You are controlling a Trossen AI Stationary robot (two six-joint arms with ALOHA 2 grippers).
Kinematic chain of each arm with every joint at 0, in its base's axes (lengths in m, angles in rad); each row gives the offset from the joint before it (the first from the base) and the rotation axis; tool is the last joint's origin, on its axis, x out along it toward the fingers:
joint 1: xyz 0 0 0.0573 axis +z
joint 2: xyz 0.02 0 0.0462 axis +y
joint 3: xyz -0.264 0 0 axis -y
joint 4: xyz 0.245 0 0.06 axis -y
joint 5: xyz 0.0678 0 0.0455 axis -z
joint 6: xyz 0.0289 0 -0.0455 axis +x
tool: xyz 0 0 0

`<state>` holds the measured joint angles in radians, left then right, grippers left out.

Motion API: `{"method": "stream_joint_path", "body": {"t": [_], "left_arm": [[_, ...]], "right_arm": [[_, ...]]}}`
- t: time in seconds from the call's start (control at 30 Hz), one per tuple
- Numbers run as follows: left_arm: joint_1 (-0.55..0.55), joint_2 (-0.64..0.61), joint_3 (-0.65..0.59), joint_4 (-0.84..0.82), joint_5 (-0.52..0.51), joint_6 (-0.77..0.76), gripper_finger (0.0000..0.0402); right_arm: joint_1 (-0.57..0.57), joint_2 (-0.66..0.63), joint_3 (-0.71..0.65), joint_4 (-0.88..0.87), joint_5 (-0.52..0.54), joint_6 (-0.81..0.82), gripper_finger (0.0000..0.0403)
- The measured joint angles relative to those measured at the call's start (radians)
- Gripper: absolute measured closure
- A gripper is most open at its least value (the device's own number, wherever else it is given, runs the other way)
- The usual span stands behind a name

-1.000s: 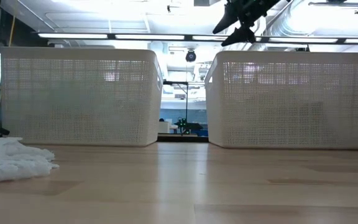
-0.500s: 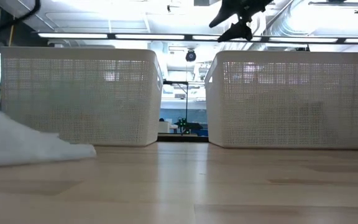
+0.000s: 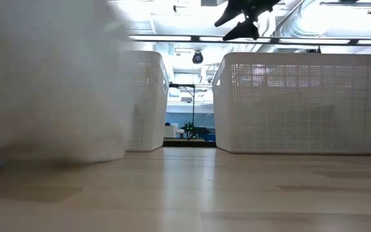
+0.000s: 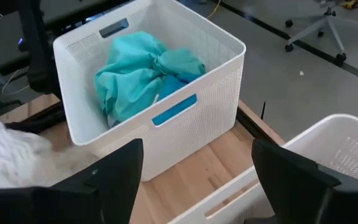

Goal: Sort clothes
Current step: Put the white dress into the left white bin

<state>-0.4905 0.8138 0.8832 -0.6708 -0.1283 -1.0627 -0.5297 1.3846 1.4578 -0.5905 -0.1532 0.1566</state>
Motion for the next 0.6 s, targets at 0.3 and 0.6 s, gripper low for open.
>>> {"method": "stream_joint_path", "body": {"t": [0.3, 0.6], "left_arm": [[0.219, -0.173, 0.003, 0.810, -0.170, 0.481, 0.0396], [0.441, -0.212, 0.007, 1.206, -0.418, 1.243, 0.0398]], "right_arm": [[-0.001, 0.000, 0.000, 0.067, 0.001, 0.023, 0.0114], [-0.001, 0.000, 0.000, 0.073, 0.000, 0.043, 0.0114]]}}
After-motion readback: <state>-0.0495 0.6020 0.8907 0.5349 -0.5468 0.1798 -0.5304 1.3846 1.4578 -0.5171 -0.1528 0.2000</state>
